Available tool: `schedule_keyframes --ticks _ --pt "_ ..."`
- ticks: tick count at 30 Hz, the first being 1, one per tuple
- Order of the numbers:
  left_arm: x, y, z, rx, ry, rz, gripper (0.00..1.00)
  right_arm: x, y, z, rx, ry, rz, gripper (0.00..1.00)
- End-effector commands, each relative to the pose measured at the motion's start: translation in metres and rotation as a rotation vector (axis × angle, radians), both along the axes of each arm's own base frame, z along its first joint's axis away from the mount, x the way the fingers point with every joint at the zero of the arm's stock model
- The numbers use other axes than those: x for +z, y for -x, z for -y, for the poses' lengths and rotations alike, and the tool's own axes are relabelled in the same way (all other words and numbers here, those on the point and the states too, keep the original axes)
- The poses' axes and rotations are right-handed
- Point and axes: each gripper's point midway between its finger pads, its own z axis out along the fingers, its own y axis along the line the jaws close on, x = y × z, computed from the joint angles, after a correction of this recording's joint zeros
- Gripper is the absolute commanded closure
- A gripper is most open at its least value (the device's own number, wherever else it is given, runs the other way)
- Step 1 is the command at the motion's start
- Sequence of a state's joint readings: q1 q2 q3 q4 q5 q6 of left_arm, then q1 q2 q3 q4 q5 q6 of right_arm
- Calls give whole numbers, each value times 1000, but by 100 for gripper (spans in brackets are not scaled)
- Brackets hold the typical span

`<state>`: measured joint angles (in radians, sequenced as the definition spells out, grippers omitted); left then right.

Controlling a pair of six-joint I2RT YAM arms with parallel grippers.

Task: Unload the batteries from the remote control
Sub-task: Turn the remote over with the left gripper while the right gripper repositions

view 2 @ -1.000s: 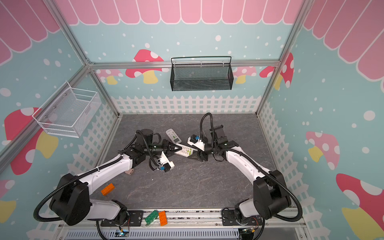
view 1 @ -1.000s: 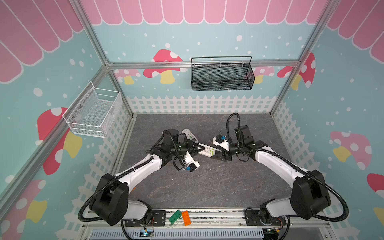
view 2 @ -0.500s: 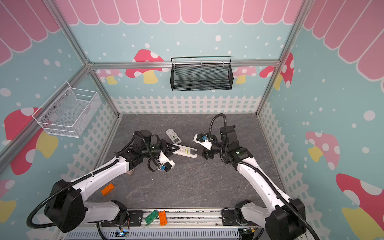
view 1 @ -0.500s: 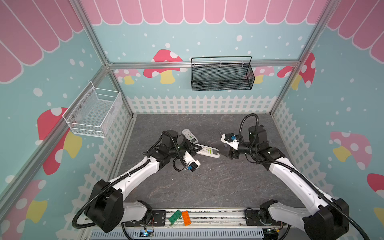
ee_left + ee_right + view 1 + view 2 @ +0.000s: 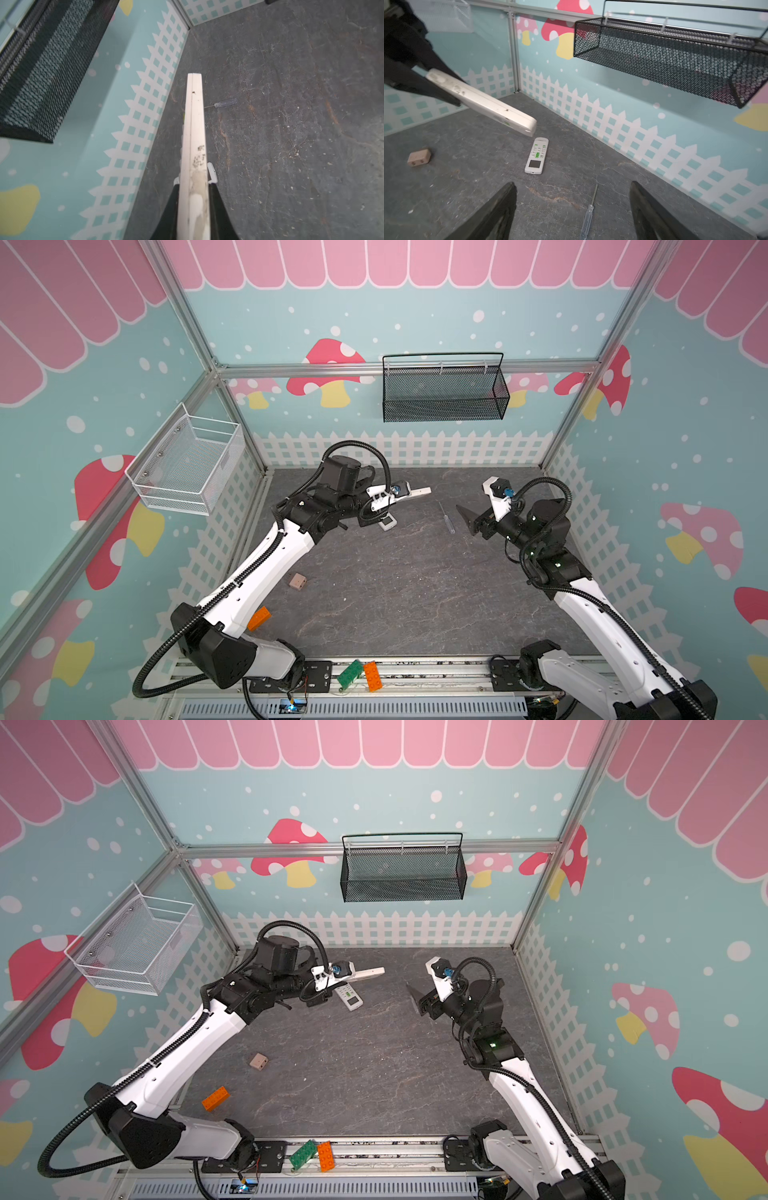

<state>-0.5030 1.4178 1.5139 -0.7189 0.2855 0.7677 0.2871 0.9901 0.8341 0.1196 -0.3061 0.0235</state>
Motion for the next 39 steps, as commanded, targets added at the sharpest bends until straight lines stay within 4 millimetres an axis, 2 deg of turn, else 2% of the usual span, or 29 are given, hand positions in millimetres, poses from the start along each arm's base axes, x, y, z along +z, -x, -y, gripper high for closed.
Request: schedule_keyframes --ticks 1,7,12,19,24,28,31,35,39 --pt "-28 20 -17 206 120 -381 100 -4 -15 13 -108 -134 -77 14" --pt "-70 47 -13 233 207 -666 100 -53 -16 30 -200 -236 -264 13" --pt "-93 67 -2 208 271 -883 100 -77 -5 28 -180 -267 -349 9" --pt "-136 77 5 271 262 -1157 100 -117 6 21 -149 -277 -471 5" --pt "-172 80 22 338 257 -1405 100 -142 19 15 -116 -286 -558 2" --pt "-168 100 41 196 180 -1314 100 -153 31 15 -112 -298 -591 2" --pt "-165 107 52 170 158 -1324 100 -158 38 15 -103 -305 -611 3" --pt "-167 96 47 244 166 -1287 100 -163 43 16 -109 -322 -622 5" --pt "-157 95 37 269 247 -1293 100 -165 46 13 -93 -355 -635 7"
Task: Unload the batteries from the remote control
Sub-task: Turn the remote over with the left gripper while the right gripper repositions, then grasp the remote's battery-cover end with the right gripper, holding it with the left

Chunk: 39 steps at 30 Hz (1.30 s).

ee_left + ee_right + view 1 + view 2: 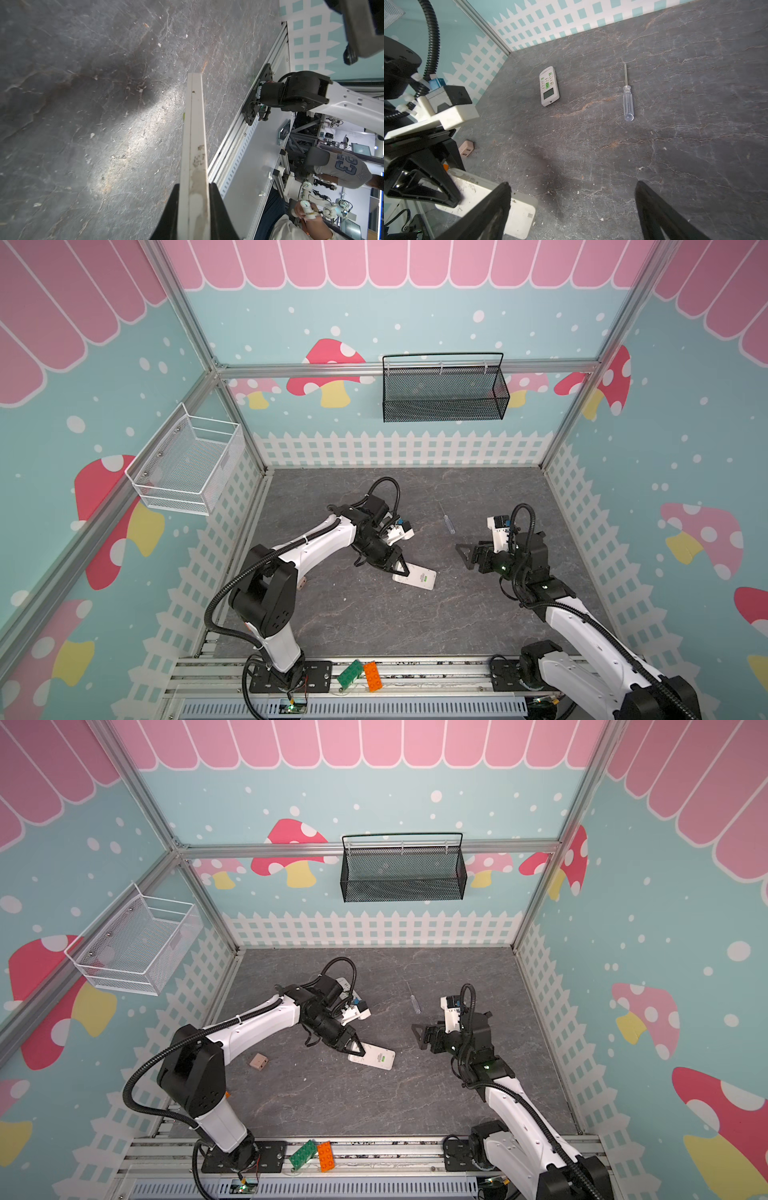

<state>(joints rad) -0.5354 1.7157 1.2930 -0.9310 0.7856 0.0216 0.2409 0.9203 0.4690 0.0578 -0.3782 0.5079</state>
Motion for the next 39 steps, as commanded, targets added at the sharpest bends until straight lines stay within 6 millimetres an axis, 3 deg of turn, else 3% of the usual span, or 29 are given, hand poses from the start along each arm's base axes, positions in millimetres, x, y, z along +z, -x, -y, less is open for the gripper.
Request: schedule_keyframes --ticks 1,6,12,15,18,21,26,39 --pt "23 -6 -7 83 77 23 100 -3 4 -4 11 -55 -24 8" --pt "22 -23 -22 203 115 -3 100 -13 11 -18 67 -110 -56 11" --pt "24 -20 -23 201 152 0 100 -25 16 -45 162 -167 -97 12" --pt "23 -21 -20 210 176 -13 100 -23 13 -58 201 -200 -100 12" --pt "29 -35 -26 244 207 -5 100 -16 11 -68 229 -254 -106 12" --pt "32 -32 -25 219 245 0 100 -8 13 -76 268 -308 -97 12" --pt "35 -44 -28 263 267 -1 100 -12 18 -78 277 -341 -131 11" --pt "38 -46 -28 268 305 -21 100 -1 12 -72 239 -359 -129 11"
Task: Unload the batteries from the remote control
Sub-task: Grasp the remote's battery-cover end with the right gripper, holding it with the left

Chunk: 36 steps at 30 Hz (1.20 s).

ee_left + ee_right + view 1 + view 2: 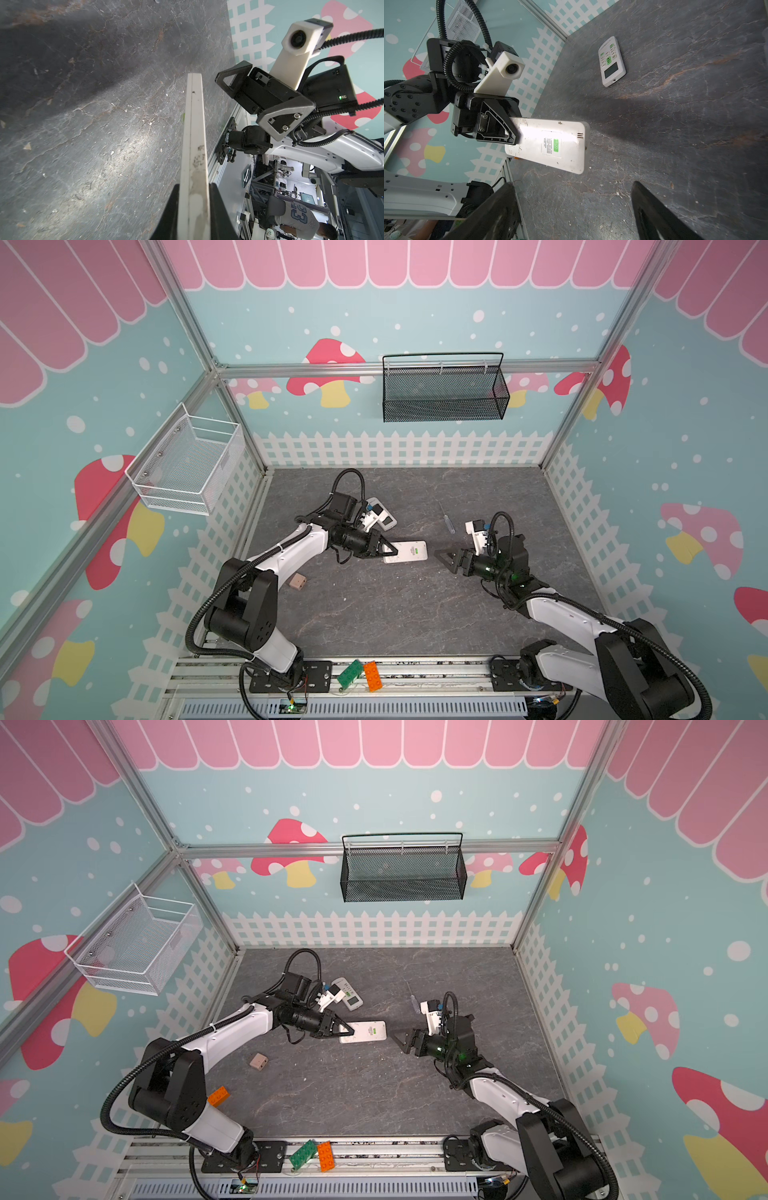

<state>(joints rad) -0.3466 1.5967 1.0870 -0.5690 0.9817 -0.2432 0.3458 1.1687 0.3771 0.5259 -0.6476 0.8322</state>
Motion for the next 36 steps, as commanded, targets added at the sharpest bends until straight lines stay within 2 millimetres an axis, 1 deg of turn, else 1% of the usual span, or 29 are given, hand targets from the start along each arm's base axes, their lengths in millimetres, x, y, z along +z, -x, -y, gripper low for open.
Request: schedule_keyframes --ticks 1,4,9,12,15,19,24,26,28,31,32,33,36 --pt "17 -1 1 -13 59 37 100 10 -3 -1 6 -23 7 11" --pt "19 6 2 -30 87 44 100 9 -3 -6 45 -32 2 11" --pt "20 9 1 -41 112 58 100 17 -3 -15 97 -87 5 12" --pt "20 9 -2 -38 120 56 100 17 -3 -19 123 -90 0 12" --pt "19 3 -3 -26 126 55 100 14 -2 -26 153 -97 -20 13" --pt "21 8 0 -57 175 38 100 7 -5 -37 202 -101 -40 16" --pt "18 9 2 -68 183 29 100 17 -10 -45 226 -160 -14 20" --pt "17 8 2 -67 182 24 100 16 -12 -50 246 -172 -22 25" --pt "15 9 4 -72 180 18 100 20 -11 -54 274 -196 -13 31" --pt "15 13 9 -93 184 13 96 26 -6 -60 311 -219 3 36" --pt "14 12 10 -89 179 13 95 27 -5 -61 321 -222 5 42" --pt "13 9 9 -78 168 9 94 28 -4 -62 328 -227 9 46" --pt "12 7 10 -72 156 12 83 33 0 -60 337 -234 32 54"
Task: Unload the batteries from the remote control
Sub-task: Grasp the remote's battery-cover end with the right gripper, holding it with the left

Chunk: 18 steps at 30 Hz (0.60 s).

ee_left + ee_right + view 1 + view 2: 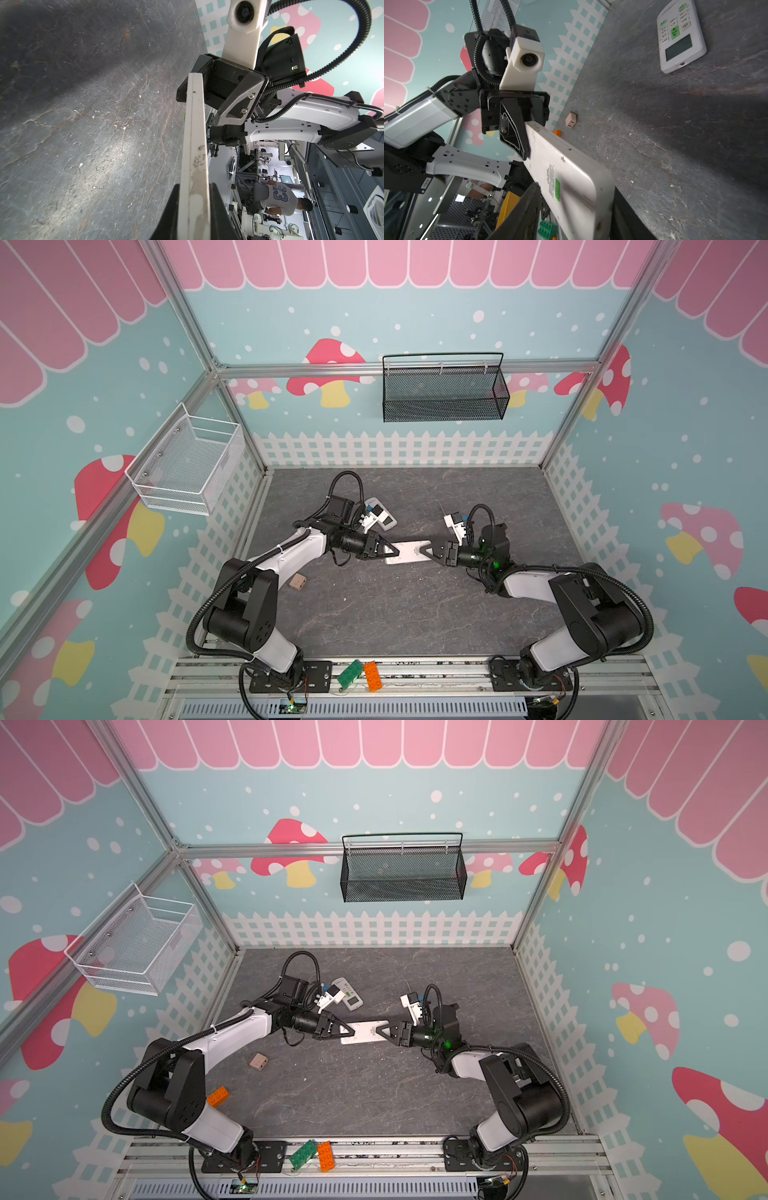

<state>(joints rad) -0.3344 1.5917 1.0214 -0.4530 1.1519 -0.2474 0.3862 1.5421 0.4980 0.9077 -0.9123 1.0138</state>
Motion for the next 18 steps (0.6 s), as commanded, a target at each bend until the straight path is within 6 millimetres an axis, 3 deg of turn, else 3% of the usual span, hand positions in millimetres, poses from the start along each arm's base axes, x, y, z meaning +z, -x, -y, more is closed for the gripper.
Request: schedule_keyframes --ticks 1,7,11,18 --pt "-1 -6 3 5 -8 10 79 29 12 -7 73 -66 108 56" --pt "-9 -8 -1 34 -57 5 48 35 15 -4 62 -81 111 70" --pt "-11 -10 1 41 -73 -1 46 37 15 -3 48 -84 110 84" --pt "-21 -8 -1 47 -108 -8 47 35 11 1 2 -84 88 98"
